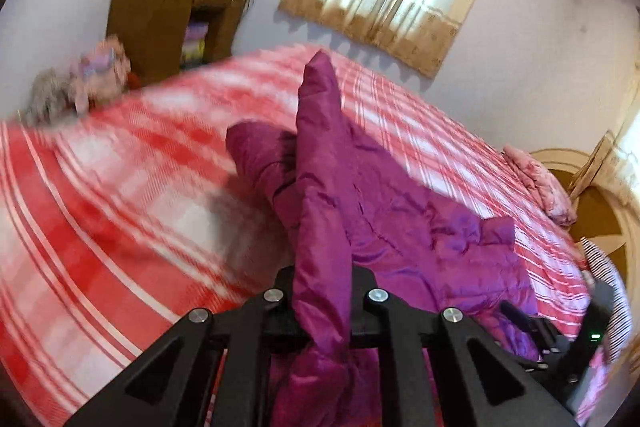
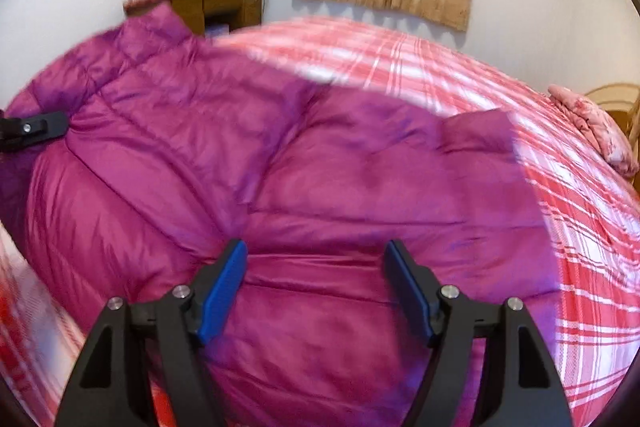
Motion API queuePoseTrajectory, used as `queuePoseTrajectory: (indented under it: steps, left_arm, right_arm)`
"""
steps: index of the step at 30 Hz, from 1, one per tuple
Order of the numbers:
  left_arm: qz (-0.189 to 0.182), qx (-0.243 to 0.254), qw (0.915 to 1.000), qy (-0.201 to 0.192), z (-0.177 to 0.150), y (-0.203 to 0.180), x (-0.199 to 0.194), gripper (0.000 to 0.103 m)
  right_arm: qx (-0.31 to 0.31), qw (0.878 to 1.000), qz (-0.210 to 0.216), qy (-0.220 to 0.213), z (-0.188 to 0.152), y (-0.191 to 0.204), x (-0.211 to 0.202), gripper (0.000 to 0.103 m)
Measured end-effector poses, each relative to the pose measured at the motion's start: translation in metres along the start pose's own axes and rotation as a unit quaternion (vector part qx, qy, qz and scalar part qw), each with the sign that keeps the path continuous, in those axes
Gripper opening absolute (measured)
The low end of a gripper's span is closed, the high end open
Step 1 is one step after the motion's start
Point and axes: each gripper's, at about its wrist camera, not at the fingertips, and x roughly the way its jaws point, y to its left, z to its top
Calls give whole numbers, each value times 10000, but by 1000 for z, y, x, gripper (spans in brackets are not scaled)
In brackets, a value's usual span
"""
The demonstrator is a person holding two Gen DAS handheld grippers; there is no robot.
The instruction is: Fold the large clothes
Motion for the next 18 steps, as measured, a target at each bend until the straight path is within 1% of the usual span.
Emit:
queuePoseTrajectory:
  steps: [1, 3, 5, 7, 8, 10, 12, 13, 14, 15, 16, 18]
  left_arm:
    - [34, 124, 9999, -100, 6, -7, -7, 10]
    - [84, 459, 9985, -284, 16, -29, -17, 10]
    - [95, 905, 9950, -407, 22, -61, -22, 10]
    - [162, 1467, 9879, -470, 21, -99, -22, 10]
    - [182, 1799, 9823, -496, 17, -124, -21, 10]
    - [185, 2333, 9709, -504, 8, -161, -15, 10]
    - [202, 2931, 9546, -487, -11, -203, -2, 10]
    - [218, 3253, 9443, -453, -25, -225, 9, 10]
    - [202, 3422, 9385, -418, -35, -237, 17, 10]
    - [167, 3660, 9299, -319, -52, -254, 32, 10]
    - [142, 3765, 9260, -242, -61, -261, 41, 10]
    - [68, 4046, 9144, 64, -88, -278, 67, 10]
  right_arm:
    - [138, 9996, -43, -225, 2, -12, -12, 75]
    - [363, 9984, -185, -400, 3, -36, -21, 75]
    - [697, 9954, -487, -439, 3, -74, -20, 75]
    - [1007, 9912, -789, -334, -2, -113, -9, 75]
    - [1237, 9876, -926, -277, -8, -136, -4, 75]
    - [1590, 9808, -1110, -200, -17, -172, 2, 75]
    - [1856, 9746, -1245, -131, -28, -201, 6, 75]
    - [1935, 9728, -1271, -113, -31, -207, 7, 75]
    - [2003, 9710, -1299, -87, -36, -213, 8, 75]
    - [2036, 9702, -1309, -53, -39, -219, 11, 75]
    - [2059, 9698, -1311, -26, -37, -222, 16, 75]
    - [2161, 9680, -1274, 54, -46, -218, 15, 75]
